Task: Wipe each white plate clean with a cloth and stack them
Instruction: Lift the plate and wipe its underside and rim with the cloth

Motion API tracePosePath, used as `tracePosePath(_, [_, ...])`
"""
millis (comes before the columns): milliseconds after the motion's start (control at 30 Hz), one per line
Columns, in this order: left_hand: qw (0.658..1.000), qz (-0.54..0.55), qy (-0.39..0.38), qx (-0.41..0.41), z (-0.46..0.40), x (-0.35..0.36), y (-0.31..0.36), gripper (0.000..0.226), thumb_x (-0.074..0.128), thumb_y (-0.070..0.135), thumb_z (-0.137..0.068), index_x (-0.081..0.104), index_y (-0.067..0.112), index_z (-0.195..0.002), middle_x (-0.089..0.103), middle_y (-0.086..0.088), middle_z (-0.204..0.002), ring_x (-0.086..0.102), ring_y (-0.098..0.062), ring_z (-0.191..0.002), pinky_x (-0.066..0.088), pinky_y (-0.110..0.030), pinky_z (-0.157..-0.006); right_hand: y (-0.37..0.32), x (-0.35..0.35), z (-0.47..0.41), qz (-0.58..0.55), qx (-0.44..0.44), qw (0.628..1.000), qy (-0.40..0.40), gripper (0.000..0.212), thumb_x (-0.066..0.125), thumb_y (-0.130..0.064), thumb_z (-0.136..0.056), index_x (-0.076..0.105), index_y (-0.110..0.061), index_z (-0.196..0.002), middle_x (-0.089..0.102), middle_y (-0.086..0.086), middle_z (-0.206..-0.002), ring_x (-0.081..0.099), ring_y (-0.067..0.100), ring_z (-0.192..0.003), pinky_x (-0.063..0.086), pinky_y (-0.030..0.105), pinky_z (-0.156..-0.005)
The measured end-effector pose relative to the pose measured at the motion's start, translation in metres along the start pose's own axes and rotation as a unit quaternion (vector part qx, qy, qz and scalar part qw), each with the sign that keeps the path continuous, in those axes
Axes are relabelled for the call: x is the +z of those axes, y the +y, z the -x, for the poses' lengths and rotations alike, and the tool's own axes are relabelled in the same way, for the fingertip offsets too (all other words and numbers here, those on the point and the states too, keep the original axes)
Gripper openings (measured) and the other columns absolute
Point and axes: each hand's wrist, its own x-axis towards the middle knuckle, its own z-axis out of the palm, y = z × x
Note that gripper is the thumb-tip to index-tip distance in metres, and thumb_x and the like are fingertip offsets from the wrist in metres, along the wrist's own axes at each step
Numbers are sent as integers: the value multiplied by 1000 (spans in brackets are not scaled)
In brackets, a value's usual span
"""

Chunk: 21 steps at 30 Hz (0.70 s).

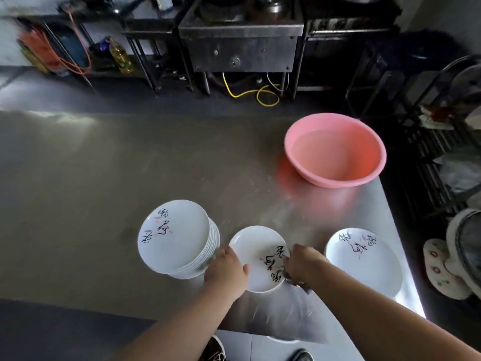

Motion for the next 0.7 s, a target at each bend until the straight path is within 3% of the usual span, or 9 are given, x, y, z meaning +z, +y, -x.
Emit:
tracePosePath(133, [998, 9, -48, -32, -12, -3, 8, 72, 49, 54, -102, 32, -1, -146, 54, -13, -142, 58, -31, -128, 58, -44, -94, -2, 0, -21, -61, 44, 997, -23, 25, 56, -23, -91, 70, -6, -102, 77, 8, -80, 74, 29, -71, 56, 30, -58])
tracePosePath(267, [983, 140, -94, -68, -16, -7, 4, 79, 46, 69, -99, 33, 3, -142, 60, -15, -134, 68, -33, -112, 56, -38, -84, 4, 0, -17, -68, 32, 997, 2, 39, 42, -24, -107, 52, -4, -140, 64, 18, -127, 64, 36, -116, 53, 38, -92])
tracePosePath(333, [958, 247, -118, -84, -12, -12, 1, 78, 37, 79, -95, 34, 12, -134, 64, -17, -123, 71, -32, -100, 58, -37, -79, 8, -1, -6, -163, 47, 985, 23, 47, 31, -36, -112, 44, -5, -145, 62, 21, -131, 63, 38, -118, 52, 42, -96])
tracePosePath(400, [926, 353, -107, -77, -5, -23, 4, 74, 27, 82, -93, 37, 17, -127, 66, -13, -113, 70, -27, -98, 57, -39, -85, 15, -2, 9, -243, 37, 967, 73, 66, 14, -59, -109, 52, -12, -135, 70, 17, -117, 70, 34, -102, 53, 38, -87])
tracePosePath(467, [872, 482, -59, -71, 2, -38, 11, 79, 21, 83, -90, 44, 15, -125, 64, -8, -116, 66, -24, -111, 49, -42, -103, 24, -4, 24, -369, 18, 922, 115, 74, 9, -72, -102, 55, -16, -120, 73, 16, -93, 70, 31, -67, 55, 35, -68])
tracePosePath(533, [769, 635, -37, -64, 8, -55, 18, 95, 17, 89, -88, 50, 10, -130, 62, -7, -133, 59, -25, -130, 39, -45, -120, 30, -11, 44, -493, -26, 860, 126, 76, 12, -76, -100, 51, -11, -105, 68, 24, -70, 54, 30, -42, 49, 34, -49])
tracePosePath(567, [730, 681, -38, -48, 12, -66, 20, 98, 21, 91, -87, 50, 12, -138, 57, -1, -143, 54, -20, -136, 35, -46, -124, 33, -15, 54, -534, -48, 833, 139, 69, 19, -75, -101, 49, -13, -100, 65, 24, -63, 50, 28, -39, 45, 33, -44])
tracePosePath(633, [699, 713, -45, -8, 21, -88, 23, 82, 47, 84, -89, 47, 25, -147, 53, 12, -149, 50, -9, -137, 36, -43, -123, 34, -26, 71, -555, -92, 804, 191, 47, 43, -66, -103, 45, -19, -96, 61, 11, -61, 49, 26, -40, 41, 35, -38])
tracePosePath(700, [658, 751, -61, 17, 24, -101, 24, 63, 71, 47, -94, 46, 29, -148, 58, 12, -147, 56, -7, -131, 45, -37, -111, 33, -39, 86, -530, -139, 794, 264, 33, 61, -54, -101, 46, -25, -97, 58, -3, -67, 51, 23, -46, 46, 36, -38])
